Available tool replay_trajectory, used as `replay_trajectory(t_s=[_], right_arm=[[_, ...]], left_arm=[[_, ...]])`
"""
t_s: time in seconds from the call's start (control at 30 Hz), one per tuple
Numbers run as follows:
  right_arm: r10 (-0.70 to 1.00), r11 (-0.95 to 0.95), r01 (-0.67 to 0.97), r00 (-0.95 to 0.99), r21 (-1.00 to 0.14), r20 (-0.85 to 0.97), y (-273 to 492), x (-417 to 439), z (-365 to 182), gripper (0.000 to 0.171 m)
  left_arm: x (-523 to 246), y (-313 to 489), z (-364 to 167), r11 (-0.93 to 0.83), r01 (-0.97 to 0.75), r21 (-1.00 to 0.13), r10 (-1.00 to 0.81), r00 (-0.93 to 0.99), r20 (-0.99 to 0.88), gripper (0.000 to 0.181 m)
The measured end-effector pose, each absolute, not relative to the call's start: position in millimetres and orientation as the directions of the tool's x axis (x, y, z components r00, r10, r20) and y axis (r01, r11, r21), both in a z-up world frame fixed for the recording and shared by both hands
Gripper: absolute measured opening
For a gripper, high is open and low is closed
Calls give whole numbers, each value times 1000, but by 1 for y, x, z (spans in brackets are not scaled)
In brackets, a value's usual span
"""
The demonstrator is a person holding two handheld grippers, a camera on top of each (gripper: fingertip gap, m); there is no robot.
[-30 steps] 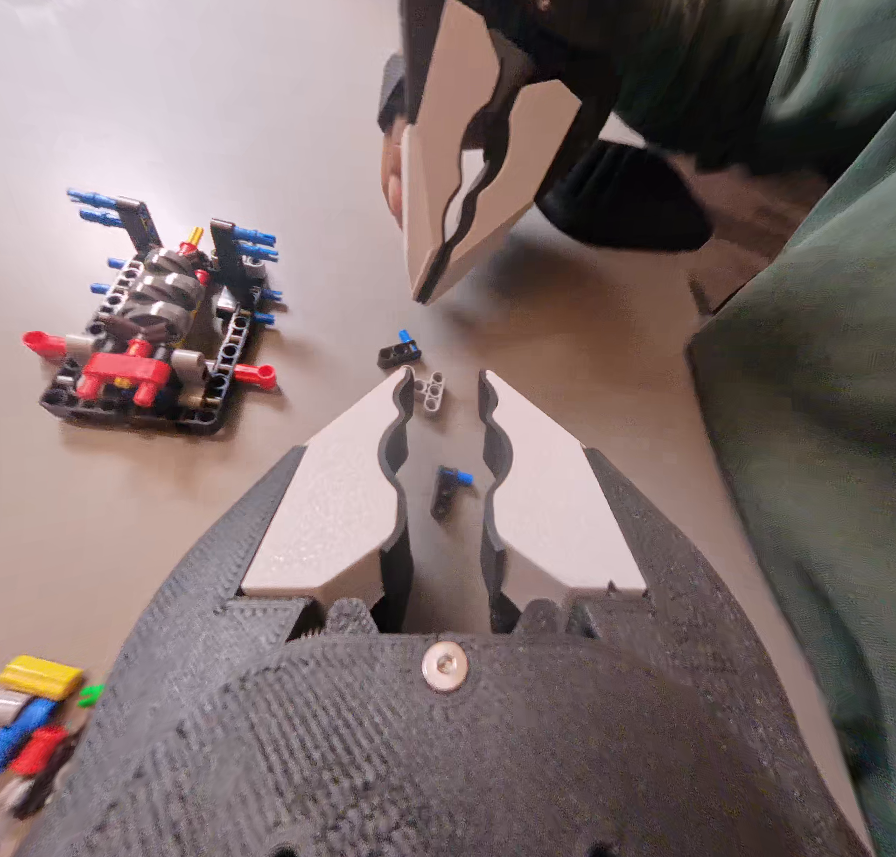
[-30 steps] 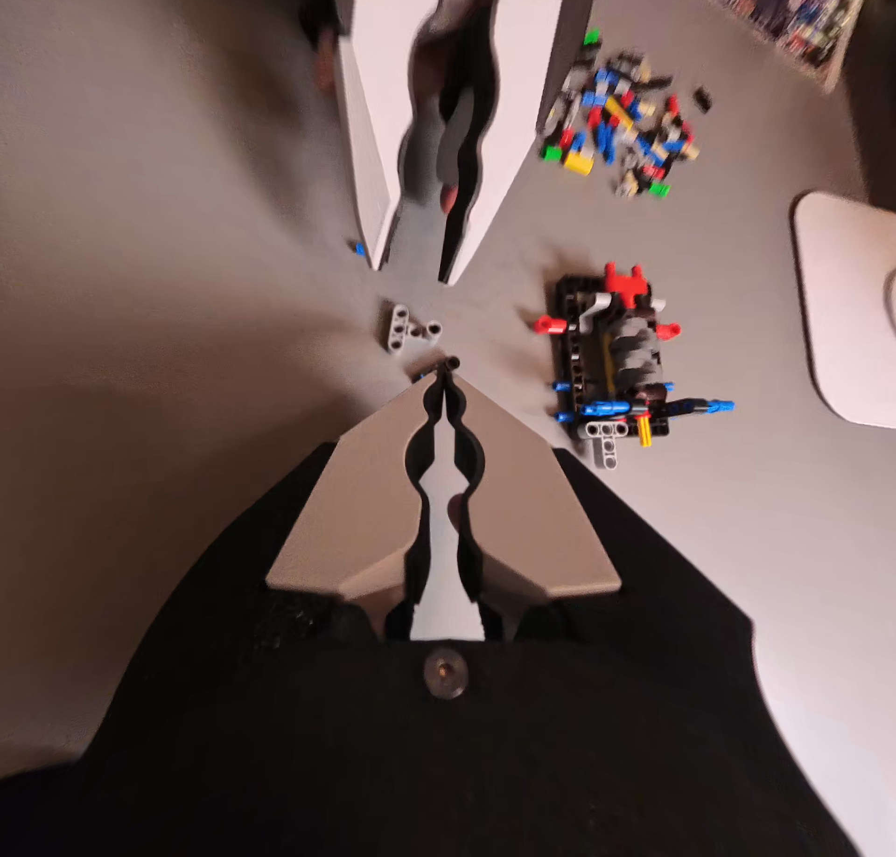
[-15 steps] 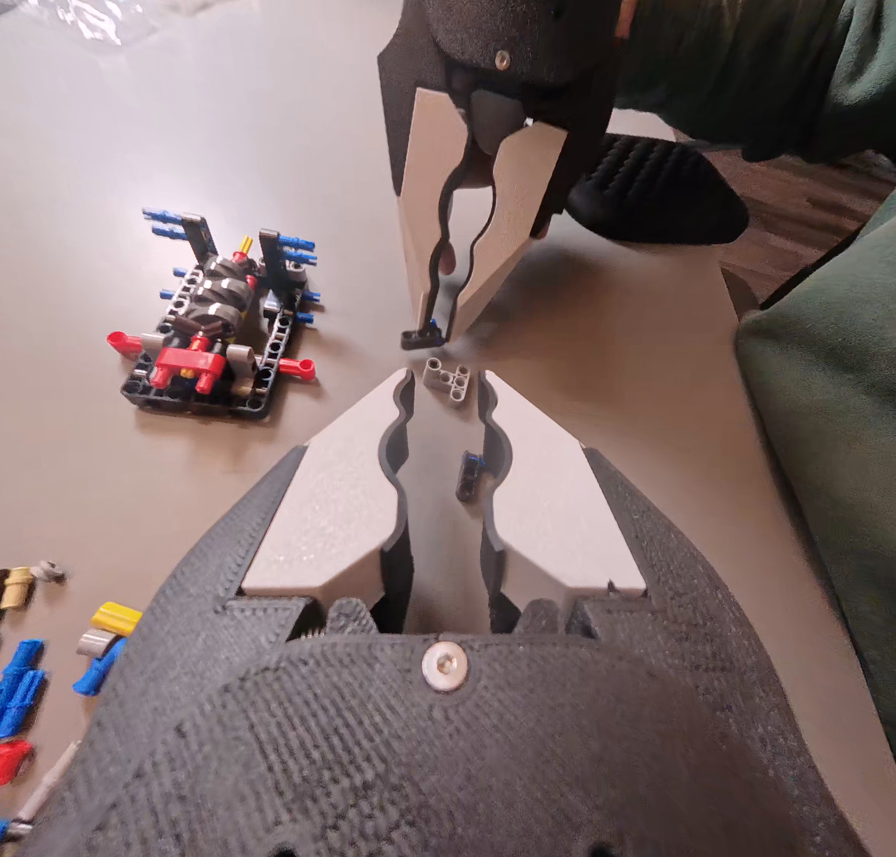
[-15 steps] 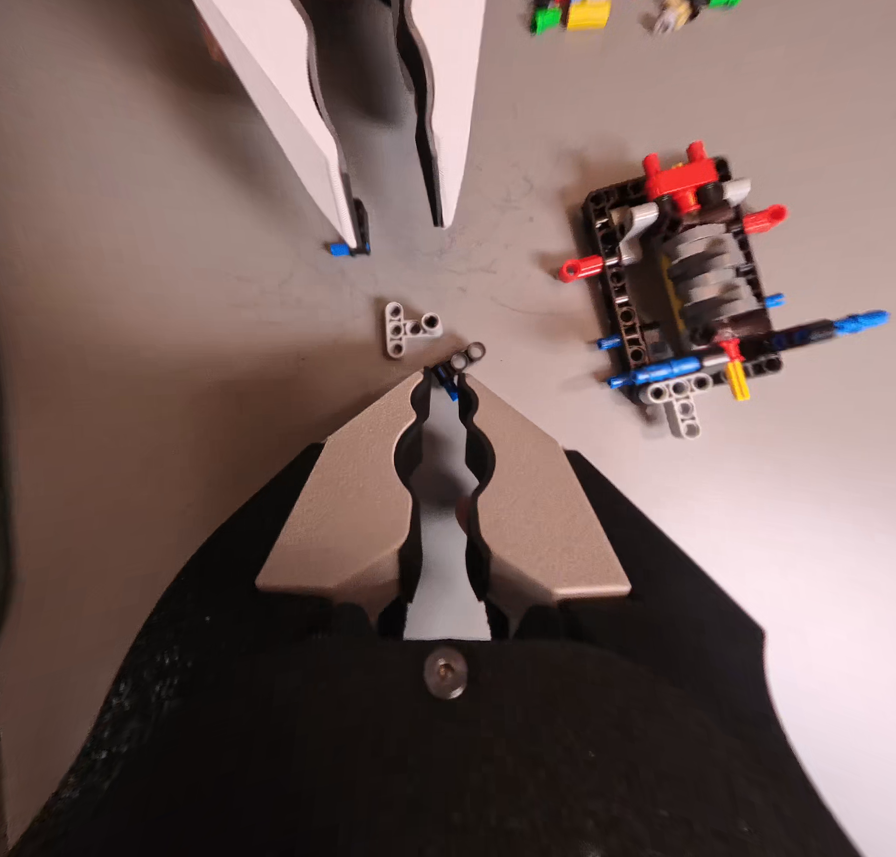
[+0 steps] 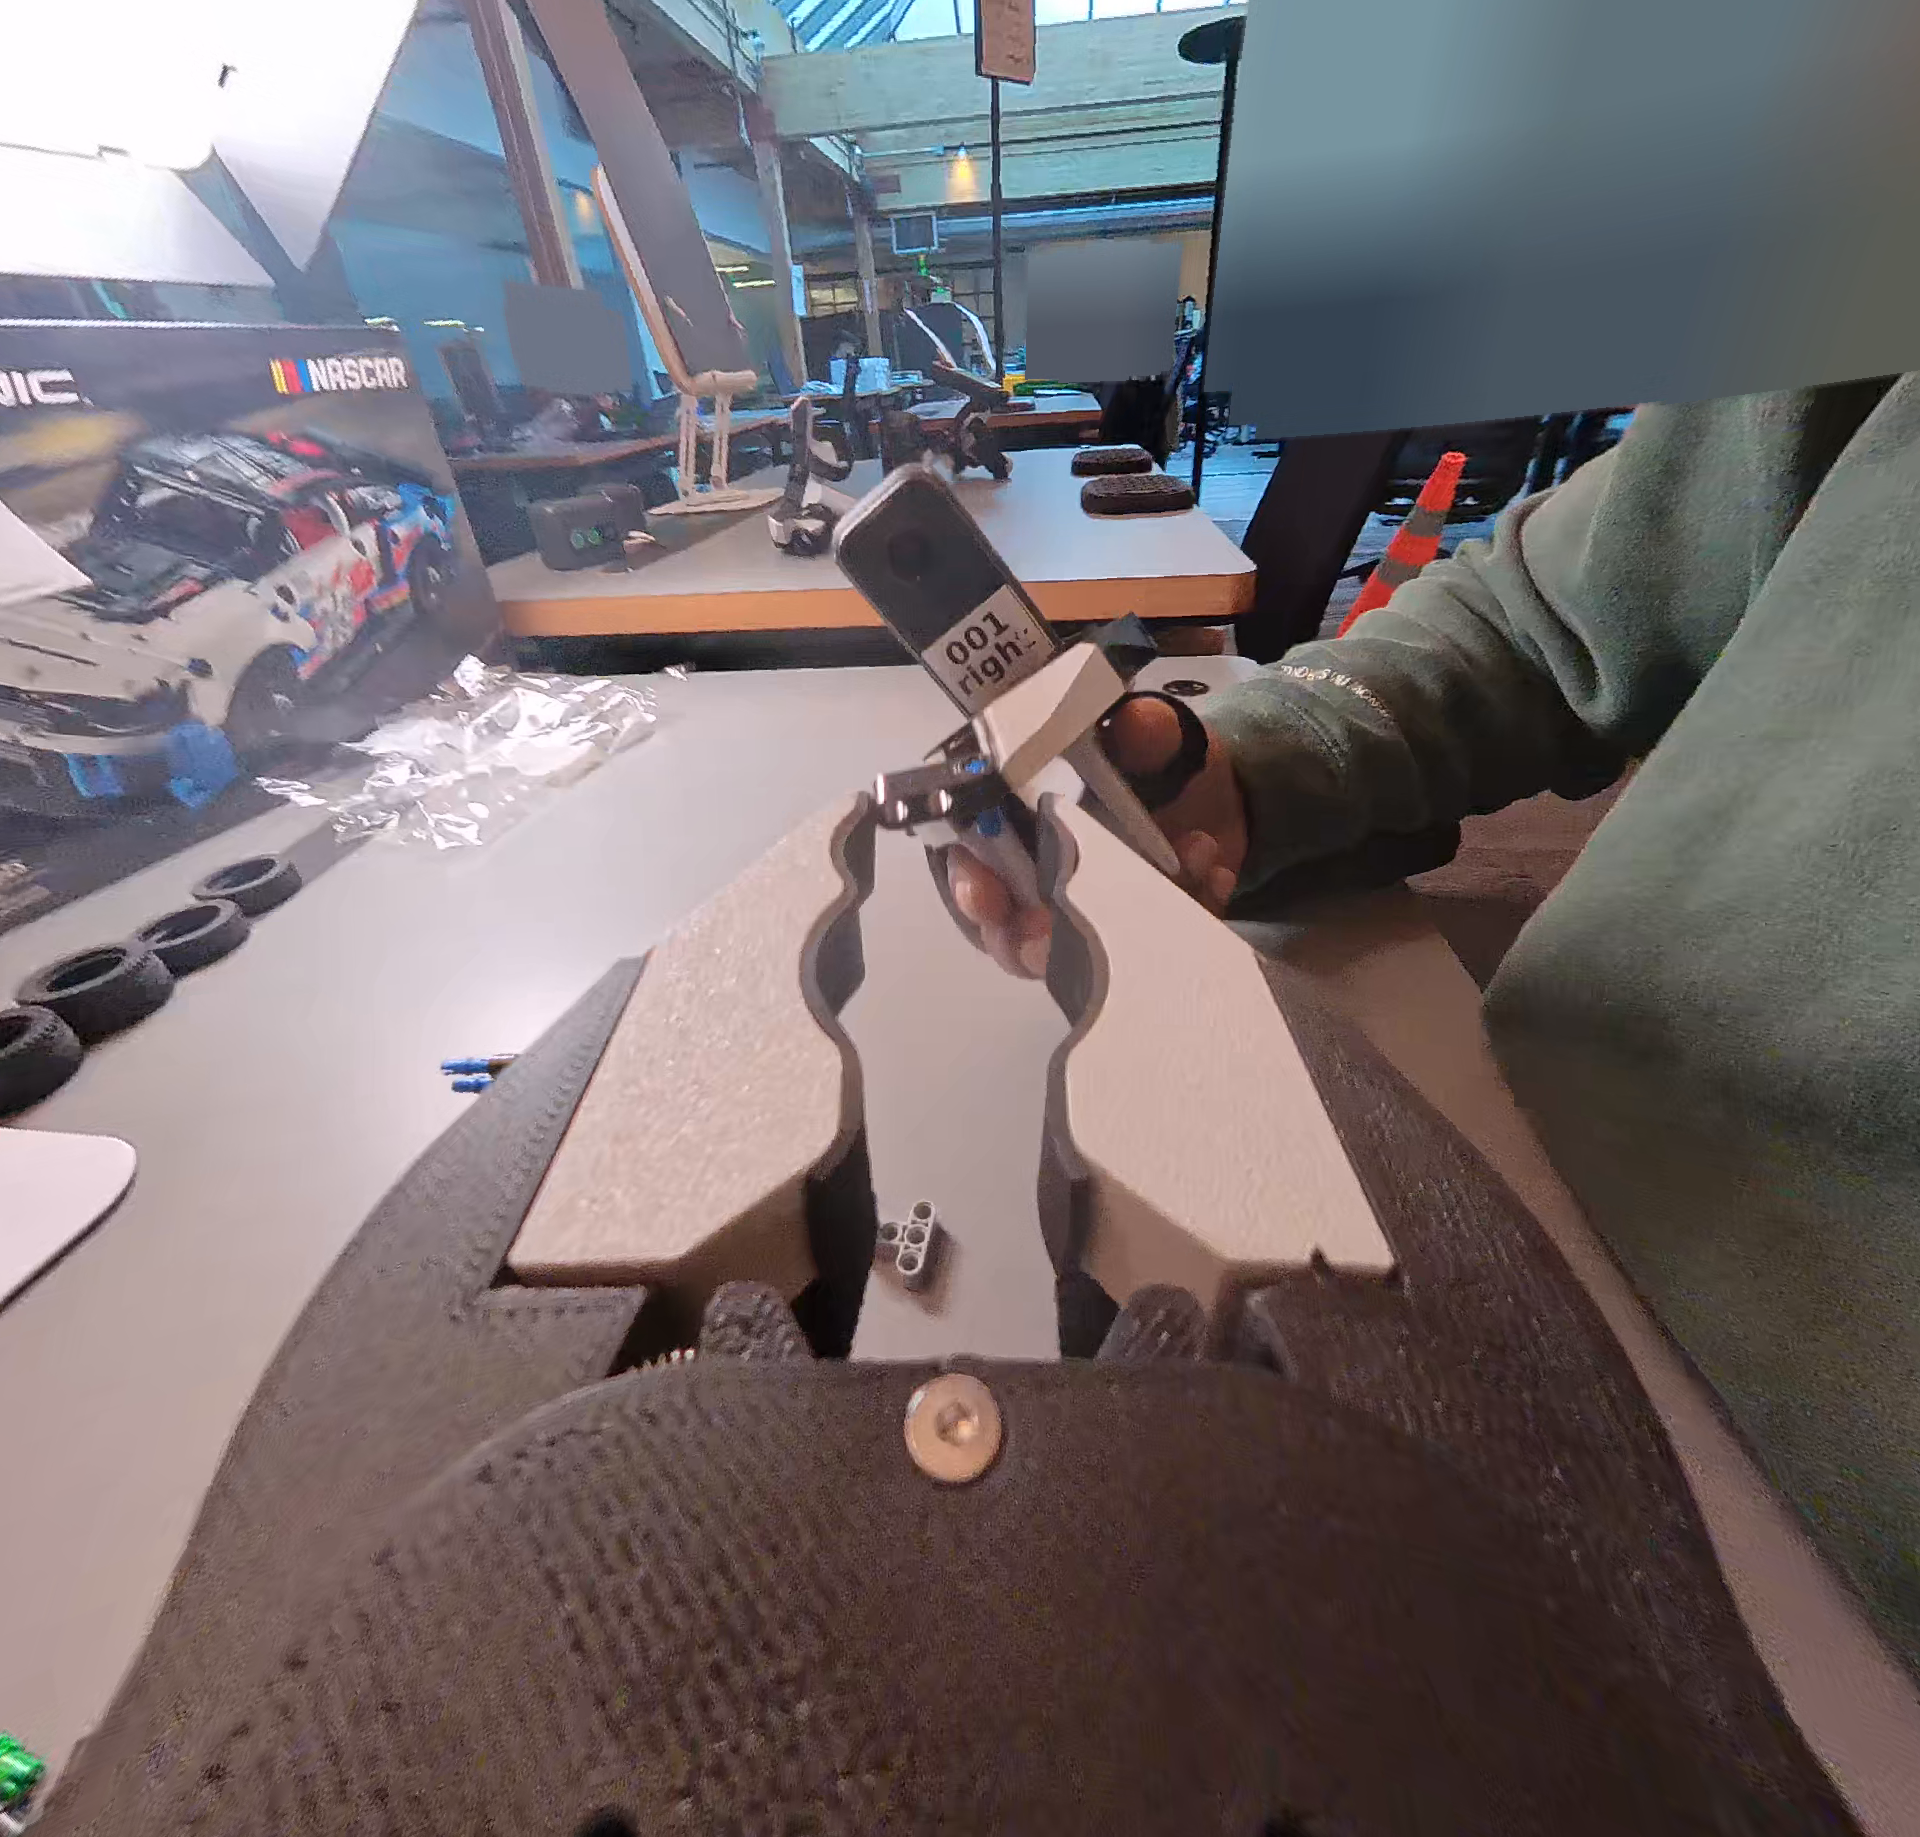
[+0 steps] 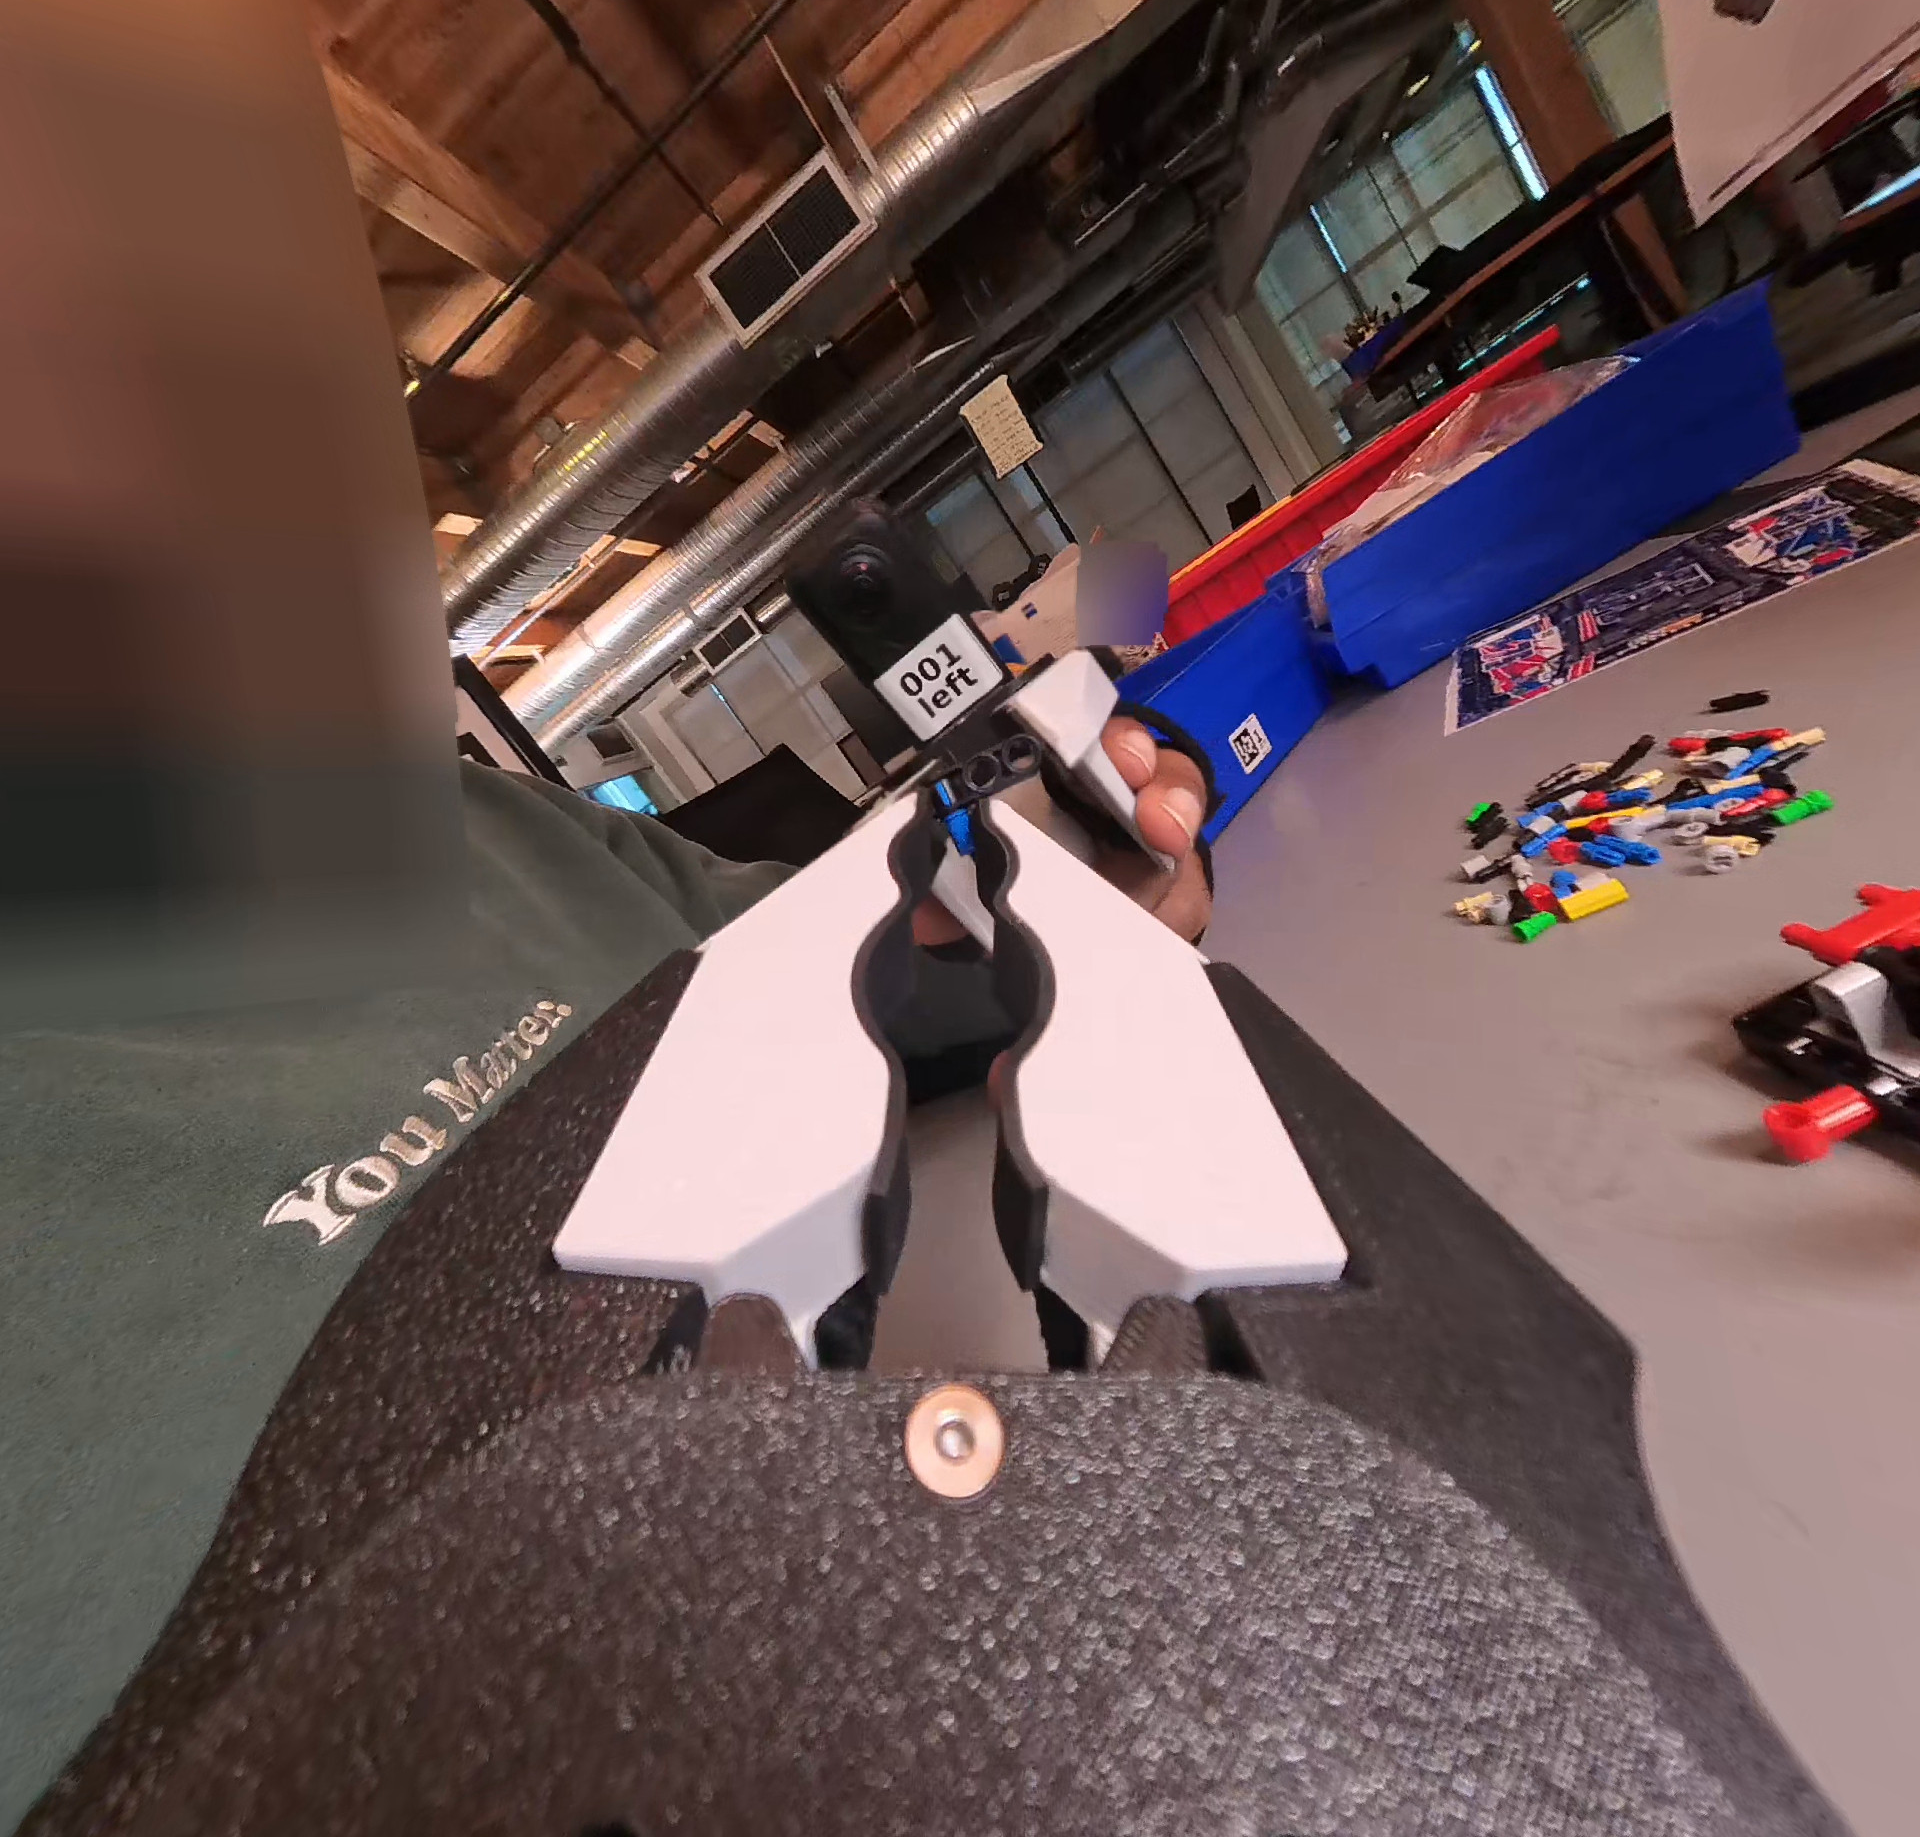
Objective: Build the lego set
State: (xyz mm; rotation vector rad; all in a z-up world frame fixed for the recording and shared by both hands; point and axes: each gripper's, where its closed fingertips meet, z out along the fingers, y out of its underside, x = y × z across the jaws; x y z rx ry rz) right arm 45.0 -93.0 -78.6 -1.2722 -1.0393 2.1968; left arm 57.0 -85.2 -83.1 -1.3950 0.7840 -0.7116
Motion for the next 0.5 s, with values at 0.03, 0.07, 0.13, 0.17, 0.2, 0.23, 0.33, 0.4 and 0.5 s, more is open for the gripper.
replay_trajectory(t_s=[0.03,0.07,0.13,0.17,0.2,0.23,0.33,0.4,0.5], right_arm=[[642,-651,28,-513,-759,-570,-94,44,-80,5],[639,-654,24,-517,-756,-570,-94,44,-81,5],[638,-651,28,-521,-758,-567,-94,43,-83,5],[640,-645,40,-518,-763,-568,-94,42,-85,5],[641,-638,54,-516,-768,-569,-94,42,-87,5],[640,-632,72,-513,-772,-572,-95,42,-89,6],[681,-573,164,-449,-803,-579,-91,39,-103,17],[738,-502,251,-376,-828,-561,-85,38,-118,20],[794,-424,336,-308,-841,-524,-82,38,-133,22]], left_arm=[[57,-84,-84,54,-30,-998,-816,575,-61,28],[57,-83,-85,44,-33,-998,-815,576,-55,27],[56,-84,-87,28,-27,-999,-821,570,-38,26],[56,-84,-89,24,-32,-999,-822,568,-38,26],[55,-84,-91,29,-45,-999,-822,567,-50,26],[55,-84,-93,42,-67,-997,-822,565,-72,25],[52,-82,-106,90,-189,-978,-805,565,-183,22],[50,-78,-119,116,-289,-950,-783,562,-266,23],[51,-72,-134,135,-375,-917,-777,535,-333,23]])
